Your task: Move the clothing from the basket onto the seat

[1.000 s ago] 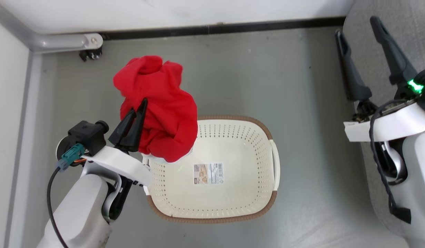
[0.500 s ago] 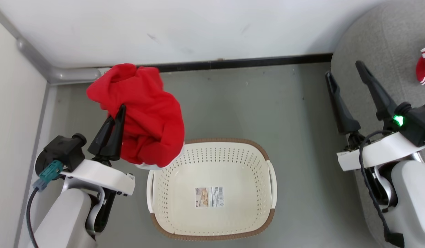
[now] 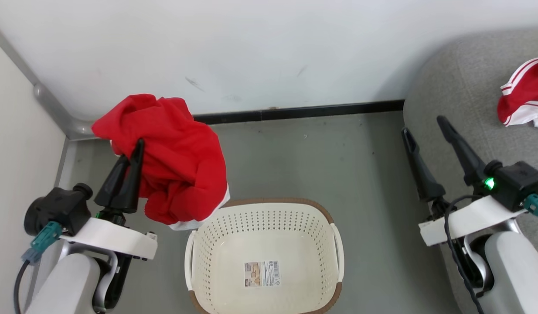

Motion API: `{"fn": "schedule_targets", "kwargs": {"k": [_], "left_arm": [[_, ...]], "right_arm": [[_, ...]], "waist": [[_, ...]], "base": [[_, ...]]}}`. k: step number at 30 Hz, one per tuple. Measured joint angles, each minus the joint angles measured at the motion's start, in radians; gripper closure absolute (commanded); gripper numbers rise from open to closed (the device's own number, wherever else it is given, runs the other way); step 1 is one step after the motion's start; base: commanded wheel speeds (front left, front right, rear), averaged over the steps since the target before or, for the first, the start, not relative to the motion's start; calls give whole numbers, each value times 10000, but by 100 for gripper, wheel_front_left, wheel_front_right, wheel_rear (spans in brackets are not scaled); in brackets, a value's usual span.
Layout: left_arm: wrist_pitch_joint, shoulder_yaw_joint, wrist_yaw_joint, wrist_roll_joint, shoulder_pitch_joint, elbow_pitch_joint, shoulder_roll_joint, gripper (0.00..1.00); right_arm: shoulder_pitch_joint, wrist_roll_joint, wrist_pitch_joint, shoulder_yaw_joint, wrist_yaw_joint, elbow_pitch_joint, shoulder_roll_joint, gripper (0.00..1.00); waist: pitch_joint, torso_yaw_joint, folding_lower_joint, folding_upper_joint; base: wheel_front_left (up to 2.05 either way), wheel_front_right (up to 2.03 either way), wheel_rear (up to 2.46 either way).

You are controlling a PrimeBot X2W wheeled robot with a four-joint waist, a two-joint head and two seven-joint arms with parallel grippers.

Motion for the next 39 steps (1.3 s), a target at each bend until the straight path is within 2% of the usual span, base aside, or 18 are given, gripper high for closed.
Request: {"fn": "schedule_targets", "kwargs": {"k": [10, 29, 33, 39], "left_arm": [[0, 94, 180, 353, 273, -991, 451, 100], [472, -196, 318, 759, 384, -2598, 813, 100], [589, -464, 280, 961, 383, -2878, 920, 100], [752, -920, -52, 1216, 168, -3254, 1037, 100]], "right_arm": [[523, 121, 0, 188, 0, 125, 23, 0], [749, 320, 0, 579, 0, 35, -38, 0], [748, 508, 0, 918, 0, -107, -134, 0], [673, 769, 0, 1647, 0, -499, -343, 0]], "waist": [[-555, -153, 0, 0], [-736, -262, 0, 0], [-708, -264, 0, 0], [-697, -277, 0, 0]], "base": [[0, 0, 0], [0, 0, 0], [0, 0, 0], [0, 0, 0]]}}
